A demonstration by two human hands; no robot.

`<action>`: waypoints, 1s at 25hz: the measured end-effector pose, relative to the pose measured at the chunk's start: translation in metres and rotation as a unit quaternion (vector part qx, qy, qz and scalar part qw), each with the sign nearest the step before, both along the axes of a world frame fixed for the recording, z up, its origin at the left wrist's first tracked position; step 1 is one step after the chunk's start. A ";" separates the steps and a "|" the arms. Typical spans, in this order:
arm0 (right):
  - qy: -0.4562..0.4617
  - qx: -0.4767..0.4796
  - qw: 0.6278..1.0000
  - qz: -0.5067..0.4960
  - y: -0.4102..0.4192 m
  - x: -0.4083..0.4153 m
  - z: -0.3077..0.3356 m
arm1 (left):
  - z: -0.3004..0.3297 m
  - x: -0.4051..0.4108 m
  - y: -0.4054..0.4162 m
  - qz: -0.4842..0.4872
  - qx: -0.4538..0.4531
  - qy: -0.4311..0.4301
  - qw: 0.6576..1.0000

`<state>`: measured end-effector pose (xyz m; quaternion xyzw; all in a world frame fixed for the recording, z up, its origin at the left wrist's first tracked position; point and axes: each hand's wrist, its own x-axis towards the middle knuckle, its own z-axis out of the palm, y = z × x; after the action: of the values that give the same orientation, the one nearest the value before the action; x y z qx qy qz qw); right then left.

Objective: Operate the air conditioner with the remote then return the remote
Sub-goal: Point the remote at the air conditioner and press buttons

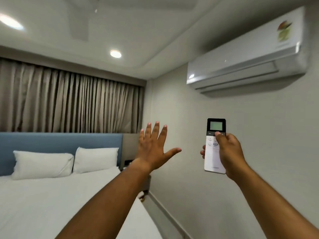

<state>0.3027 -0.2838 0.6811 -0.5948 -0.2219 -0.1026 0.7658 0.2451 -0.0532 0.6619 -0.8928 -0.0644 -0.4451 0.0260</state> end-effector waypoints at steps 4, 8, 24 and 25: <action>-0.054 0.012 0.998 -0.036 -0.034 -0.011 0.053 | 0.059 0.008 -0.024 -0.002 0.069 -0.058 0.996; -0.086 0.032 0.993 -0.074 -0.061 -0.019 0.079 | 0.103 0.011 -0.046 -0.006 0.083 -0.112 0.990; -0.103 0.012 0.990 -0.096 -0.111 -0.051 0.096 | 0.120 0.005 -0.108 -0.053 0.076 -0.143 0.985; -0.107 0.009 0.989 -0.098 -0.112 -0.054 0.097 | 0.121 0.004 -0.110 -0.057 0.076 -0.144 0.985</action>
<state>0.2487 -0.3963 0.7782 -0.5924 -0.2424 -0.2419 0.7293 0.2494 -0.1629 0.7833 -0.8167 0.0173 -0.5737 0.0591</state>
